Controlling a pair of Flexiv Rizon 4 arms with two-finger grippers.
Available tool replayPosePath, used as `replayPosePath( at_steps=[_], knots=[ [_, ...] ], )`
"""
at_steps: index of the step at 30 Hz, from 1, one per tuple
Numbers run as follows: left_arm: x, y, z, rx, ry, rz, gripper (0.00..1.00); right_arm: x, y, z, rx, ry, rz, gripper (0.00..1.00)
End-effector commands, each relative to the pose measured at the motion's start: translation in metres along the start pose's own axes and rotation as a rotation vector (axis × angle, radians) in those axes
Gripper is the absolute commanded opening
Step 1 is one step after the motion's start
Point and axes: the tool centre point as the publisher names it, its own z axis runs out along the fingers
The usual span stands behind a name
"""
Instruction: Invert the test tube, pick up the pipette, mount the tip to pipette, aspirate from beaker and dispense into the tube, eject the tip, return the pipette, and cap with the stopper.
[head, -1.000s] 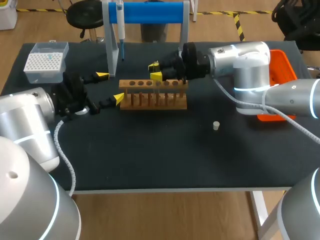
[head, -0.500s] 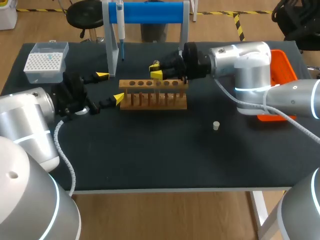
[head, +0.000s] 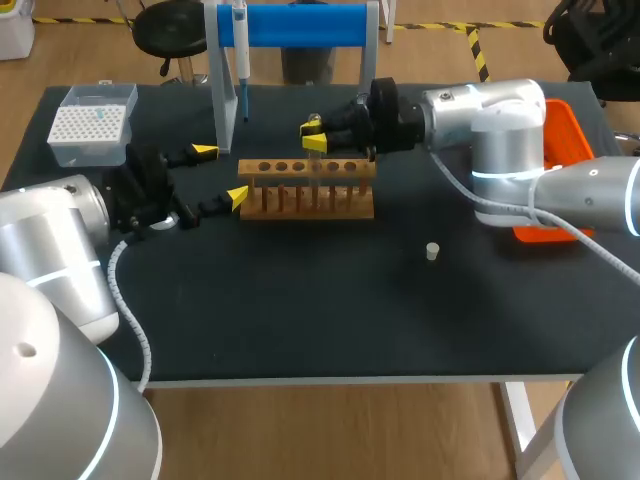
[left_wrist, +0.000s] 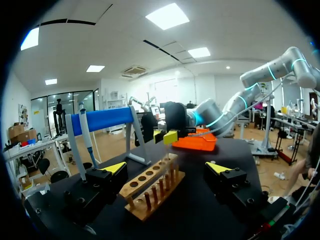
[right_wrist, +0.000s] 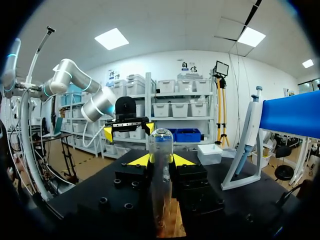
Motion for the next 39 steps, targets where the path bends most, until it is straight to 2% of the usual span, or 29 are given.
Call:
replayPosePath(
  at_steps=[1, 23, 39],
  knots=[
    [0.003, 0.0, 0.002, 0.0, -0.01, 0.001, 1.0, 0.002, 0.004, -0.001, 0.005, -0.003, -0.001, 0.0],
    [0.003, 0.0, 0.002, 0.0, -0.01, 0.001, 1.0, 0.007, 0.028, -0.004, -0.002, -0.01, -0.013, 0.0],
    [0.003, 0.0, 0.002, 0.0, -0.01, 0.001, 1.0, 0.017, 0.049, -0.003, -0.004, -0.006, -0.051, 0.0]
  ],
)
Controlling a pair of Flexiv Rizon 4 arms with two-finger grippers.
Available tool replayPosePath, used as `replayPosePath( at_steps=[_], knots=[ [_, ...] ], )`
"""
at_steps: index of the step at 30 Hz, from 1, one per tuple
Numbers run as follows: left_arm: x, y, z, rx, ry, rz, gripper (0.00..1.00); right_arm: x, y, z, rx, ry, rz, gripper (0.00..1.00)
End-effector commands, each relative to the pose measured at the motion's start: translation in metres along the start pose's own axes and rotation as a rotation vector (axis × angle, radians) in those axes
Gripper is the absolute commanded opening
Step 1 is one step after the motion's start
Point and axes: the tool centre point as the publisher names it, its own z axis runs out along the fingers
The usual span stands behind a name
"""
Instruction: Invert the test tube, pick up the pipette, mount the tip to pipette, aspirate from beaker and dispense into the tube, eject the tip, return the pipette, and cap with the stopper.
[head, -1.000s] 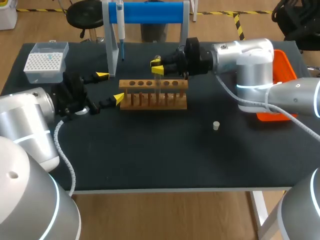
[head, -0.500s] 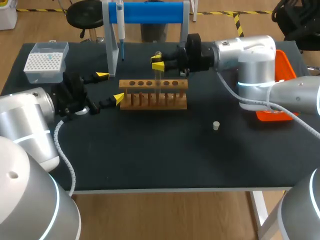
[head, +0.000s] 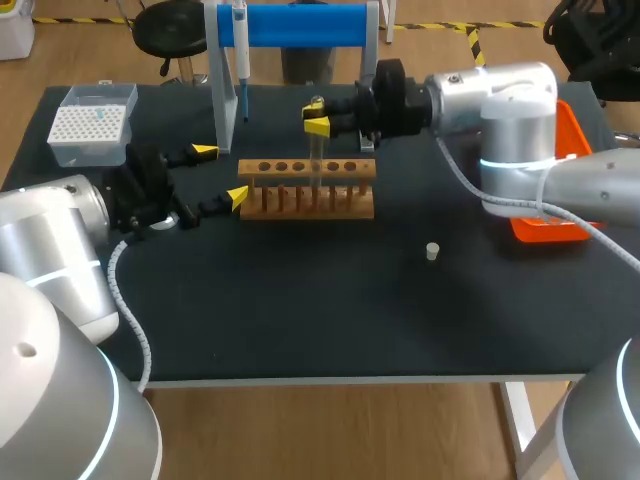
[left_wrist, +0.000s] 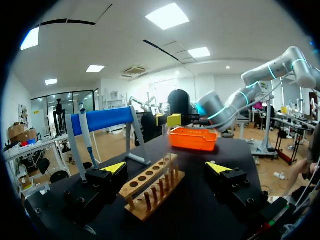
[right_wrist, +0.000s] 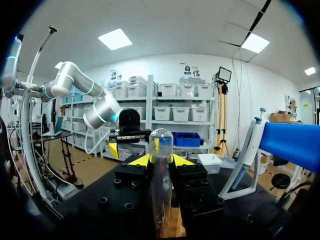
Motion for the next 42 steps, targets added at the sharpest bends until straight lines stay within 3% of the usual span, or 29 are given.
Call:
replayPosePath(
  at_steps=[1, 16, 36, 42],
  knots=[
    [0.003, 0.0, 0.002, 0.0, -0.01, 0.001, 1.0, 0.005, 0.008, -0.002, 0.005, -0.008, -0.008, 0.0],
    [0.003, 0.0, 0.002, 0.0, -0.01, 0.001, 1.0, 0.019, 0.032, -0.017, -0.004, -0.04, -0.029, 0.0],
    [0.003, 0.0, 0.002, 0.0, -0.01, 0.001, 1.0, 0.019, 0.032, -0.017, -0.004, -0.04, -0.029, 0.0],
    [0.003, 0.0, 0.002, 0.0, -0.01, 0.001, 1.0, 0.015, 0.026, -0.027, 0.006, -0.128, 0.175, 0.0]
  ],
)
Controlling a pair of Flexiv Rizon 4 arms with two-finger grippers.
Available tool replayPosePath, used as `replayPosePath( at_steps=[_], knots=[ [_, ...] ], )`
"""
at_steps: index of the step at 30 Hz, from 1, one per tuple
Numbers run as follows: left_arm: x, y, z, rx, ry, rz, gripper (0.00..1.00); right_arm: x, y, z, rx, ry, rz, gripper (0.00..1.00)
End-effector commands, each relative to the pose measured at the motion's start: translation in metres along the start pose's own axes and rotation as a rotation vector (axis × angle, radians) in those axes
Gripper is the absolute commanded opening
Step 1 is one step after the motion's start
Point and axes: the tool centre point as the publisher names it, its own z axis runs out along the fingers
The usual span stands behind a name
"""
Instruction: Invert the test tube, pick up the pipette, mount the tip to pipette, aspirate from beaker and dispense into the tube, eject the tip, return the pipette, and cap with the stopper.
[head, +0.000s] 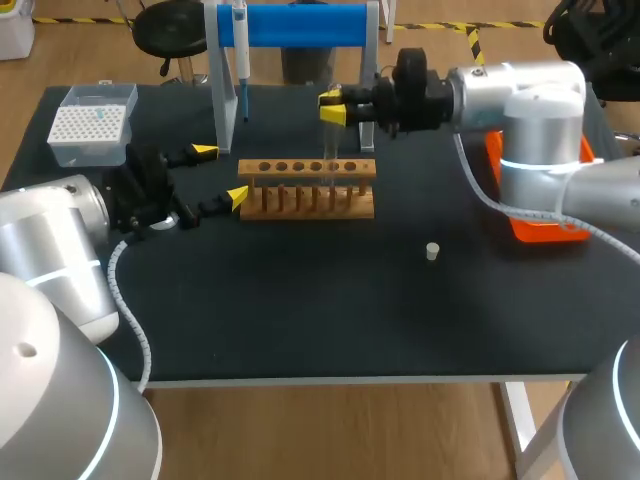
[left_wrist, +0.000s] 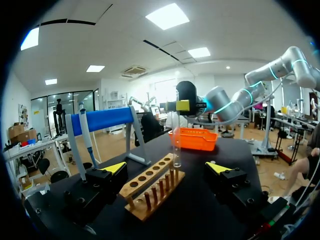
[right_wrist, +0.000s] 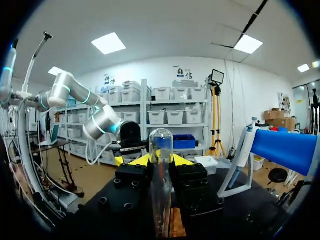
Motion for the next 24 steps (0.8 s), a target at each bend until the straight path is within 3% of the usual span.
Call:
replayPosePath(
  at_steps=[1, 7, 12, 24],
  knots=[
    [0.002, 0.0, 0.002, -0.001, -0.01, 0.001, 1.0, 0.006, -0.002, -0.004, 0.023, -0.051, 0.151, 0.0],
    [0.002, 0.0, 0.002, -0.001, -0.01, 0.001, 1.0, 0.006, -0.006, -0.009, 0.026, -0.056, 0.445, 0.0],
    [0.002, 0.0, 0.002, -0.001, -0.01, 0.001, 1.0, 0.002, -0.003, -0.015, -0.034, -0.074, 0.683, 0.0],
    [0.002, 0.0, 0.002, -0.001, -0.01, 0.001, 1.0, -0.001, -0.004, -0.017, -0.018, -0.051, 1.128, 0.0]
  ],
)
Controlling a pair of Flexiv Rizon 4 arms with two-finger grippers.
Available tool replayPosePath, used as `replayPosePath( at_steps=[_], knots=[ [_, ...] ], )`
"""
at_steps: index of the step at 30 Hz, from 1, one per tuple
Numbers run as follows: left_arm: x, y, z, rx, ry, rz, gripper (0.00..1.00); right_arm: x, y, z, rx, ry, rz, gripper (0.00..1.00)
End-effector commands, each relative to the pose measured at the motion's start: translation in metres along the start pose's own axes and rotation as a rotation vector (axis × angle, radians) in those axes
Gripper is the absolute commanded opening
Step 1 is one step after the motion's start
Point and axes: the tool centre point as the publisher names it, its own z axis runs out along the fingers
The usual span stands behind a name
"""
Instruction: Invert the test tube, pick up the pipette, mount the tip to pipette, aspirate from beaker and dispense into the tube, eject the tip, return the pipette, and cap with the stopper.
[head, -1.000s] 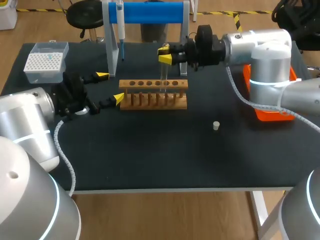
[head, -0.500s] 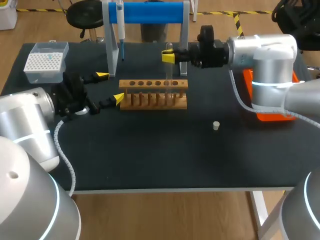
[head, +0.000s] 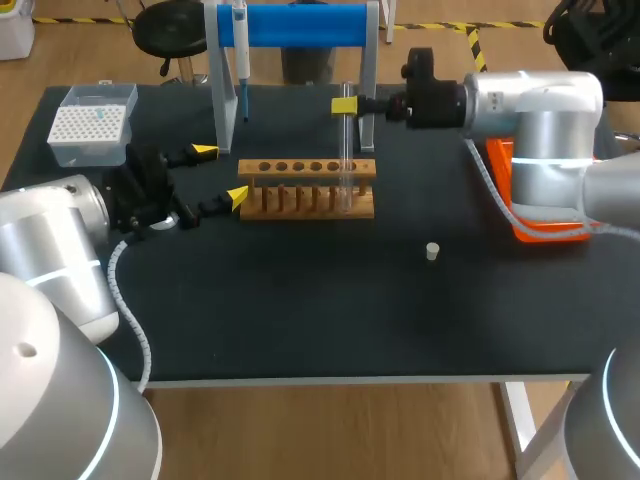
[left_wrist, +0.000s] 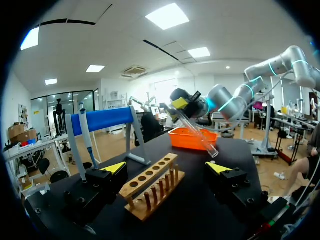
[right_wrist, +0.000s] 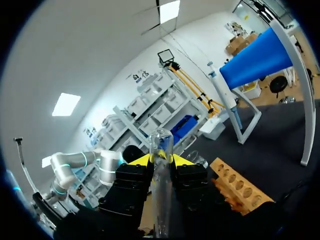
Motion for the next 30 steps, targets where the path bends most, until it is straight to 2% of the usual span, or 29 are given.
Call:
replayPosePath(
  at_steps=[1, 6, 8, 11, 23, 27, 30],
  knots=[
    [0.003, 0.0, 0.002, -0.001, -0.01, 0.001, 1.0, -0.003, -0.002, 0.0, 0.042, 0.005, 0.392, 0.0],
    [0.003, 0.0, 0.002, -0.001, -0.01, 0.001, 1.0, -0.006, -0.01, 0.001, 0.127, -0.004, 0.495, 0.0],
    [0.003, 0.0, 0.002, -0.001, -0.01, 0.001, 1.0, -0.007, -0.012, 0.0, 0.146, -0.024, 0.504, 0.0],
    [0.003, 0.0, 0.002, -0.001, -0.01, 0.001, 1.0, -0.008, -0.013, 0.0, 0.159, -0.008, 0.543, 0.0],
    [0.003, 0.0, 0.002, -0.001, -0.01, 0.001, 1.0, -0.006, -0.016, 0.0, 0.171, 0.008, 0.578, 0.0],
    [0.003, 0.0, 0.002, -0.001, -0.01, 0.001, 1.0, -0.004, -0.017, 0.001, 0.162, 0.039, 0.64, 0.0],
    [0.003, 0.0, 0.002, -0.001, -0.01, 0.001, 1.0, -0.003, -0.018, 0.001, 0.159, 0.02, 0.648, 0.0]
  ],
)
